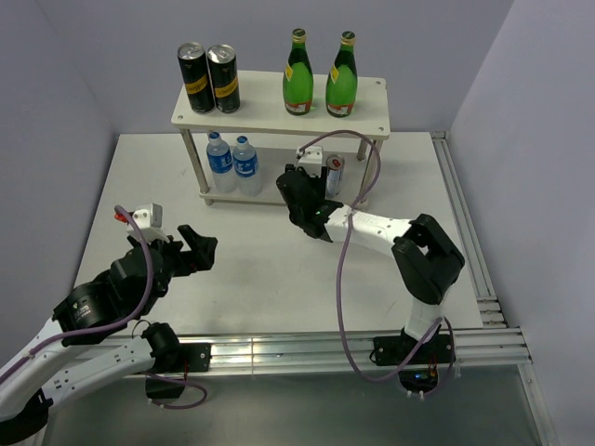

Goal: Place and organize the beverage onto the shelf

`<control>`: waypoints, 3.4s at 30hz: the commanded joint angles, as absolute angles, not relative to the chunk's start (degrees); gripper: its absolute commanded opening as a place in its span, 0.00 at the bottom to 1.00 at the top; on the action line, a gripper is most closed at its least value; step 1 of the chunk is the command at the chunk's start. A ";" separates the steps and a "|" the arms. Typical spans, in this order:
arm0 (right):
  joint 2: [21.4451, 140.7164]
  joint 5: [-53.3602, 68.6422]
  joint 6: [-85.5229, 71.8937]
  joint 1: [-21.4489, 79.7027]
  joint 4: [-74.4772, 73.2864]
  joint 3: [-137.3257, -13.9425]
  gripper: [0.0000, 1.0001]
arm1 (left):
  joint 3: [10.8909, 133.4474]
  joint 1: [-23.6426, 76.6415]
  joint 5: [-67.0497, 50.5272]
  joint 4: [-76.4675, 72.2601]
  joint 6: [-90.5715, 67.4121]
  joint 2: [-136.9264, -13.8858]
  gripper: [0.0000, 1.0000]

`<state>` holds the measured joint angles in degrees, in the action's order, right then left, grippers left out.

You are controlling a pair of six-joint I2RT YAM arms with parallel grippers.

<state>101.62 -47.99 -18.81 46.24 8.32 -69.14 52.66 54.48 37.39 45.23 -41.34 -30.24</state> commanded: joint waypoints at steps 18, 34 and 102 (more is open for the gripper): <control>110.38 -47.02 -23.73 41.75 9.76 -76.90 0.00 | 52.21 53.61 35.51 42.45 -39.46 -30.67 0.95; 114.52 -51.85 -24.00 39.55 8.44 -80.50 0.00 | 52.12 52.82 34.72 42.01 -39.11 -31.20 0.95; 74.10 -58.01 -51.74 67.22 -25.47 -57.66 1.00 | 51.42 48.43 31.73 40.25 -37.35 -31.81 0.95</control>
<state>80.38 -58.22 -46.92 63.24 -21.23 -58.87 51.75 48.71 31.38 42.28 -38.17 -31.20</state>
